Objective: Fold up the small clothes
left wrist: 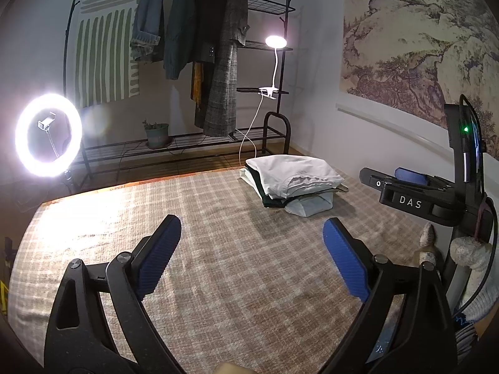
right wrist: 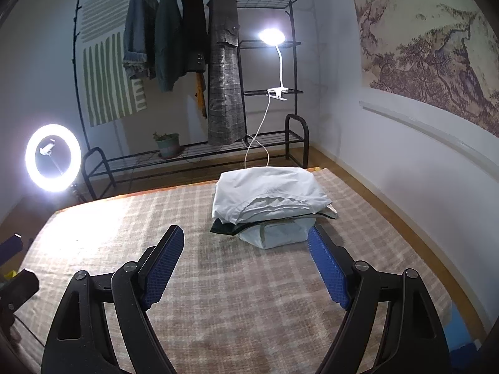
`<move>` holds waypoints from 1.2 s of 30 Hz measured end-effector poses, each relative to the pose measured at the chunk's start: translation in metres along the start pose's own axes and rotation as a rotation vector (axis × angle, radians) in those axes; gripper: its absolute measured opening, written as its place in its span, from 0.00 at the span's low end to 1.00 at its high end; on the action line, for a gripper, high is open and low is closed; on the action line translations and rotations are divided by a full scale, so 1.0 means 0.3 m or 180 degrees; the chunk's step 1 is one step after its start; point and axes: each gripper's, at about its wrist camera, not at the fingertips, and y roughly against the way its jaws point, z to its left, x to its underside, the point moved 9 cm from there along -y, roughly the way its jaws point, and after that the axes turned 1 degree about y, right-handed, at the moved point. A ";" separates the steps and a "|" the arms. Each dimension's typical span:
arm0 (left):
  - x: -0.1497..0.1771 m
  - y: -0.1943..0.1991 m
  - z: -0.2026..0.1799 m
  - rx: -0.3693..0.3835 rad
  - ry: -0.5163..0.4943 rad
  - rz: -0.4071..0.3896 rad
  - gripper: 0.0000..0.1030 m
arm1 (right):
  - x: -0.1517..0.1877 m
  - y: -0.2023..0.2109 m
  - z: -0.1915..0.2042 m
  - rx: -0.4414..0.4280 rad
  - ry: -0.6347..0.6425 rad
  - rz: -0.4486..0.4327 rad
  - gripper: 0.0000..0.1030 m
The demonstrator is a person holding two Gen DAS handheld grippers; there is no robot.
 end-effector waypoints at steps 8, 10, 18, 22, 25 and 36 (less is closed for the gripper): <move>-0.004 -0.001 -0.005 -0.0009 -0.0028 -0.0011 0.92 | -0.004 -0.005 -0.004 0.0020 -0.0031 -0.0001 0.80; -0.006 0.000 -0.004 -0.0009 -0.0029 -0.0020 0.92 | -0.006 -0.005 -0.001 0.0014 -0.0035 -0.0002 0.80; -0.009 0.004 -0.004 -0.0007 -0.0029 -0.0033 0.92 | -0.010 -0.011 0.014 -0.0004 -0.0009 -0.0001 0.80; -0.009 0.004 -0.006 -0.0007 -0.0030 -0.0040 0.92 | -0.008 -0.009 0.016 -0.0001 -0.0014 0.0003 0.80; -0.008 0.004 -0.005 -0.0008 -0.0027 -0.0039 0.92 | -0.005 -0.010 0.017 -0.0001 -0.0032 0.0010 0.80; -0.019 0.008 -0.002 -0.0013 -0.0020 -0.0053 0.92 | -0.003 -0.014 0.017 -0.0010 -0.0046 0.0018 0.80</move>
